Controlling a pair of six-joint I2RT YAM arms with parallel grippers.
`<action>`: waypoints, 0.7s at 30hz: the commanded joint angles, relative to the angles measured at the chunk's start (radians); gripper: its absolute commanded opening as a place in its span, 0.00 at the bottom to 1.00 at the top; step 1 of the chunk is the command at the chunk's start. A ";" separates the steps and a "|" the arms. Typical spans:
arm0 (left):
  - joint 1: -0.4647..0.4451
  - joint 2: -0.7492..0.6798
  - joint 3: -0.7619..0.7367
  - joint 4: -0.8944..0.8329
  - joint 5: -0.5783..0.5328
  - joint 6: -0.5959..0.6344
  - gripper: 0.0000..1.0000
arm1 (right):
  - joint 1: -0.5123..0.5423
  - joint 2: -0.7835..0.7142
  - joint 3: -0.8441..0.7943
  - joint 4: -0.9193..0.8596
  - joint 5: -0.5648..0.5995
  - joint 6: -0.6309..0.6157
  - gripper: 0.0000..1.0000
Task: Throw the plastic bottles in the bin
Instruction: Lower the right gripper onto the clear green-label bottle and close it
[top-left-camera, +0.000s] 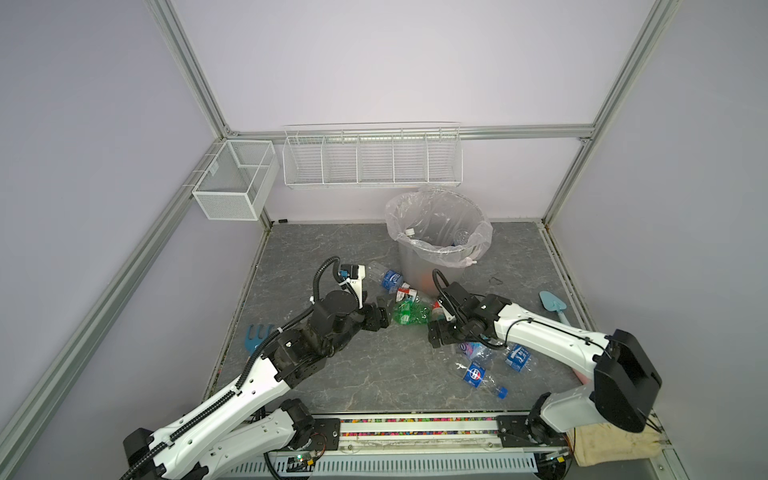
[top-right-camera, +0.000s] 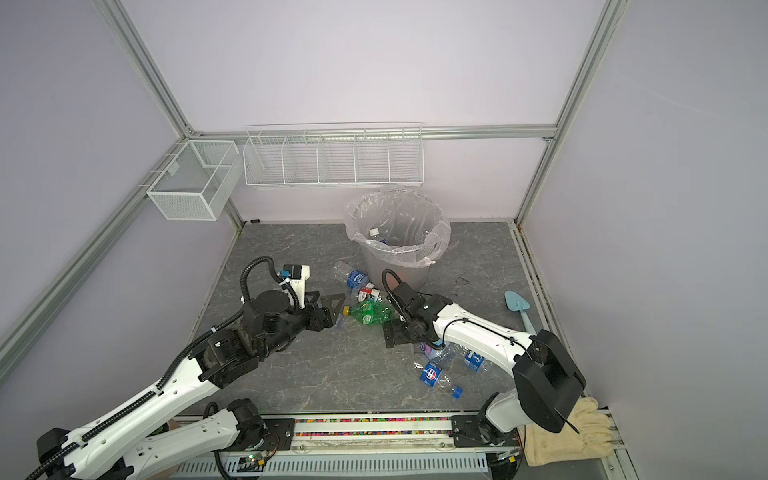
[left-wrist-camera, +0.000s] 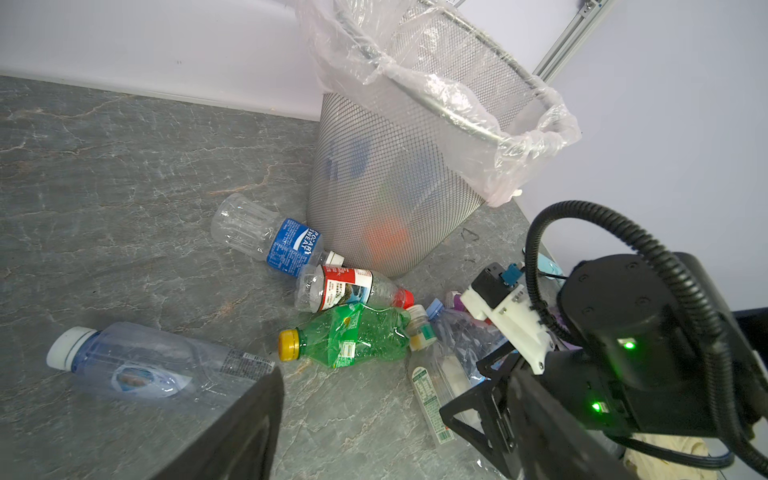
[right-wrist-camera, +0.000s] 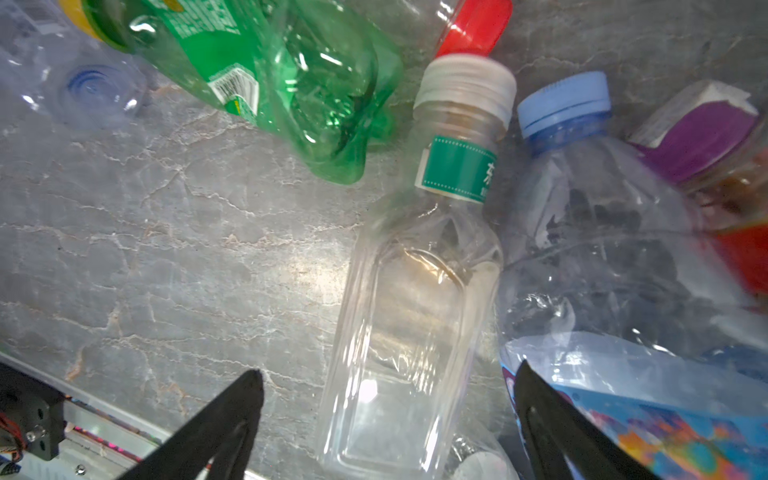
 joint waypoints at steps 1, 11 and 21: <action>-0.004 -0.018 -0.017 -0.020 -0.016 -0.026 0.84 | 0.009 0.024 0.021 -0.009 0.041 0.033 0.95; -0.004 -0.026 -0.026 -0.024 -0.016 -0.031 0.83 | 0.023 0.099 0.027 0.012 0.042 0.051 0.87; -0.005 -0.049 -0.041 -0.032 -0.022 -0.038 0.83 | 0.037 0.154 0.015 0.021 0.057 0.074 0.72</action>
